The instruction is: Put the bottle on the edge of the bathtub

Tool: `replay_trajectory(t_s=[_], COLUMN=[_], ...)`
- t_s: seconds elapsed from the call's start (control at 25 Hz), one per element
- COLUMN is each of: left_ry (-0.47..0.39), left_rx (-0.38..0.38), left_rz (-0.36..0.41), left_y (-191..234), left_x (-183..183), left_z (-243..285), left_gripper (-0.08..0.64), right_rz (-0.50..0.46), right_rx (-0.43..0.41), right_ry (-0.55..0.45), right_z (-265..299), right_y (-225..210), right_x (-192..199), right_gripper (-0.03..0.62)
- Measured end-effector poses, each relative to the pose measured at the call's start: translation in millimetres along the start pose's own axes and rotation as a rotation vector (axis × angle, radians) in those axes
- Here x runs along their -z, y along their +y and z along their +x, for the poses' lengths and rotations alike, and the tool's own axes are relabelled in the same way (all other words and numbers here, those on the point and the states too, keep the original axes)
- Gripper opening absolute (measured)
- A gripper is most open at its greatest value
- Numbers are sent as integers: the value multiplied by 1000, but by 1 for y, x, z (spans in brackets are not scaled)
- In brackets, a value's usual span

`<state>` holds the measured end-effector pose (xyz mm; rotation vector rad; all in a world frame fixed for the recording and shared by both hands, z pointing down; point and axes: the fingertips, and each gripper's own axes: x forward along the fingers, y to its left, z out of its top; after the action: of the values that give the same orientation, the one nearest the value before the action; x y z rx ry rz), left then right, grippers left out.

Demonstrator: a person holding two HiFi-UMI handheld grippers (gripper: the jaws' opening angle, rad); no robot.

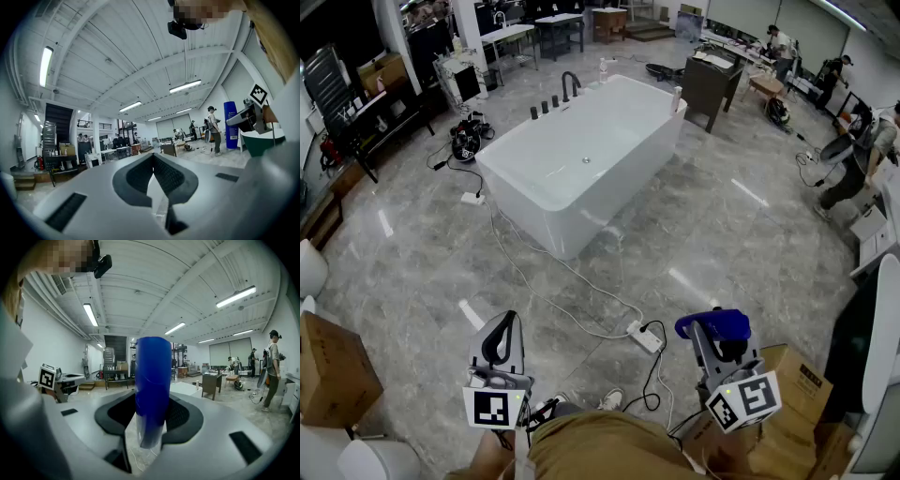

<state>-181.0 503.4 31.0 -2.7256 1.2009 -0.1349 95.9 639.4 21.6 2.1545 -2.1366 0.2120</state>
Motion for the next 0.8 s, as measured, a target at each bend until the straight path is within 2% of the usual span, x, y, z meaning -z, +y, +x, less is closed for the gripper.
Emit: replay_trajectory(t_s=[0.24, 0.4, 0.64, 0.8], left_ry=[-42, 17, -2, 7], left_rx=[0, -23, -35, -35], left_rz=[16, 3, 12, 8], left_y=[-18, -18, -19, -13], left_x=[-11, 4, 1, 6], left_z=[10, 9, 17, 27], left_gripper=[6, 6, 6, 6], right_rz=[0, 12, 50, 35], right_rx=[-22, -47, -89, -101], right_ry=[-3, 5, -3, -7], right_z=[0, 8, 19, 33], right_y=[-12, -15, -17, -12], right_x=[4, 10, 9, 5], right_gripper=[167, 167, 167, 167])
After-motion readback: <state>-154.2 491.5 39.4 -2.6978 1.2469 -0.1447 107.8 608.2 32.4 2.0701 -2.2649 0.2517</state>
